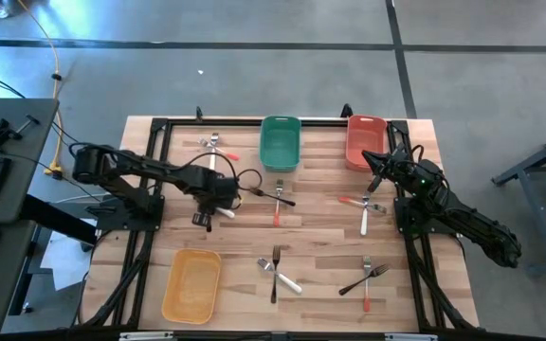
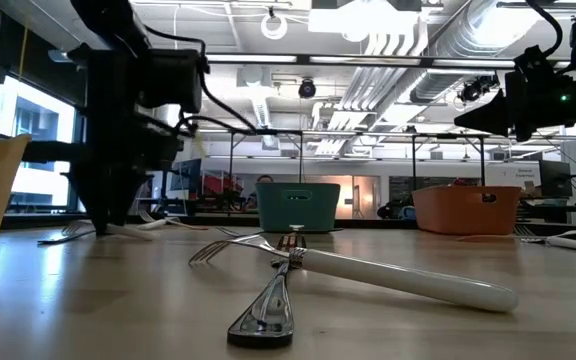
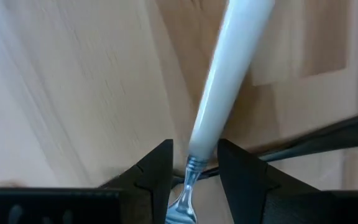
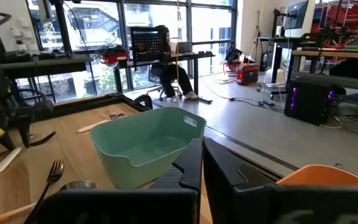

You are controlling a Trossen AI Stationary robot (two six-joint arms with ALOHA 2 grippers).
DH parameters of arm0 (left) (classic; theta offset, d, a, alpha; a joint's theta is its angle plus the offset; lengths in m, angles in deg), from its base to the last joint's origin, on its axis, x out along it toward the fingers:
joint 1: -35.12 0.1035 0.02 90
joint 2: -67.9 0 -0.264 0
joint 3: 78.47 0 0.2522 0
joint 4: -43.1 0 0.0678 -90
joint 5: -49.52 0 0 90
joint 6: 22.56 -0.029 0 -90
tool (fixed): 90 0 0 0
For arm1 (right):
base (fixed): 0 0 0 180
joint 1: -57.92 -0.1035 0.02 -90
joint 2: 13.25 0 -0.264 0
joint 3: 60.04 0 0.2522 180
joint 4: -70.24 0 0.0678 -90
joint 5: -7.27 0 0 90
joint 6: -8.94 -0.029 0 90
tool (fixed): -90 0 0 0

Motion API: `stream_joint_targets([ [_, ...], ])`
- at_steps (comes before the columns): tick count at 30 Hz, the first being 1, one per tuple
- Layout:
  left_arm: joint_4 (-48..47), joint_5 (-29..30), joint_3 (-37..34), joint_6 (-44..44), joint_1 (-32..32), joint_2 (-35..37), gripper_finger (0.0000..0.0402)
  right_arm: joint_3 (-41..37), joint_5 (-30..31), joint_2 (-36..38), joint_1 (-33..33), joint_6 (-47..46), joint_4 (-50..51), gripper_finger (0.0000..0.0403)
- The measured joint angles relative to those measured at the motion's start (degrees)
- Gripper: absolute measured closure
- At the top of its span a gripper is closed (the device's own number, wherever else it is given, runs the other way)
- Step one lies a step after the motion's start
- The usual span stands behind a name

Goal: Sort silverware by color (type)
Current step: Put the white fork into the green bin

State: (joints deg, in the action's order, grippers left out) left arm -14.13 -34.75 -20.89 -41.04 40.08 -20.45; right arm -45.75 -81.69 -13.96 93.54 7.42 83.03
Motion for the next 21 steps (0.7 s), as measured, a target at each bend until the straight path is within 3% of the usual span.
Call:
stream_joint_targets([
  [9,-0.21,1.91,0.26,0.79,-1.31,-3.92,0.0288,-0.02,0.0,0.0,0.0,0.02,0.0,0.0402],
  [18,0.21,4.04,1.83,1.64,-4.18,-0.35,0.0374,0.0,0.0,-0.02,0.0,0.0,0.0,0.0402],
  [21,-0.38,4.02,2.42,2.95,-4.55,0.77,0.0375,-0.01,0.0,-0.02,0.01,0.02,0.0,0.0402],
])
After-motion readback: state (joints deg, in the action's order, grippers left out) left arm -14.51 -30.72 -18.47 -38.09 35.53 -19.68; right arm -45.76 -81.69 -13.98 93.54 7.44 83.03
